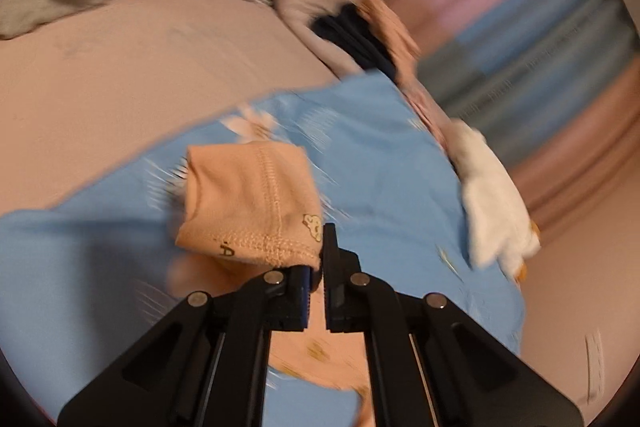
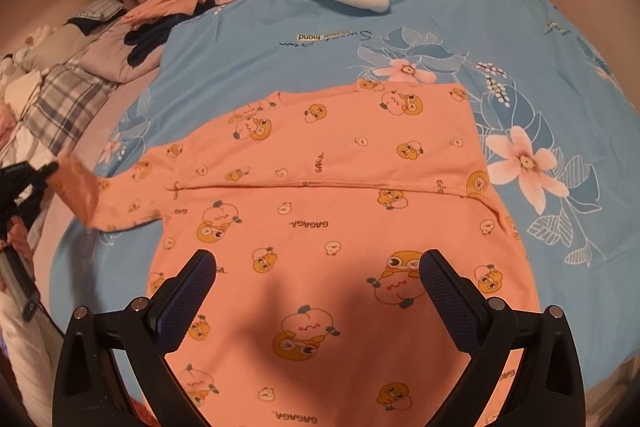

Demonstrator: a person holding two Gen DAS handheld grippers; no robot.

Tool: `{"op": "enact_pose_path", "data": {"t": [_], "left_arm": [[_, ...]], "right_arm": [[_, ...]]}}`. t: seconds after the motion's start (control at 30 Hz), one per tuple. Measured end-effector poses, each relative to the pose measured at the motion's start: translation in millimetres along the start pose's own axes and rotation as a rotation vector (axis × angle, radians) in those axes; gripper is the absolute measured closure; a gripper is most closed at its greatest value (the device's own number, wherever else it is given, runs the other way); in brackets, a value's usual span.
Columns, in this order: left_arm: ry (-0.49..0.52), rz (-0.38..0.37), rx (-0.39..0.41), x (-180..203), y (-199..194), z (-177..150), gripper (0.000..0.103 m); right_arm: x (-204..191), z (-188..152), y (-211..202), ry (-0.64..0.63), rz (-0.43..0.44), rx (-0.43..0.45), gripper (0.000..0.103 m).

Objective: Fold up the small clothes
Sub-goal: 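Lay the held cuff across the shirt body with the left gripper, release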

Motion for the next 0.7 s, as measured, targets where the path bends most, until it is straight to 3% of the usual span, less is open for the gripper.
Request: {"op": "enact_pose_path", "data": {"t": [0.43, 0.7], "left_arm": [[0.264, -0.06, -0.168, 64, 34, -89, 0.1], [0.323, -0.063, -0.254, 74, 54, -119, 0.1]], "right_arm": [[11, -6, -5, 0.031, -0.031, -0.007, 0.002], [24, -12, -3, 0.063, -0.045, -0.02, 0.002]]}}
Point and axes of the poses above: each gripper's, at about its wrist camera, not at the fingertips, and y roughly the way its jaws point, x to its right, z to its top, the point moved 2 cm from there along y, roughly the way its jaws point, and after that the axes turned 12 degrees about -y, right-handed, at the moved point
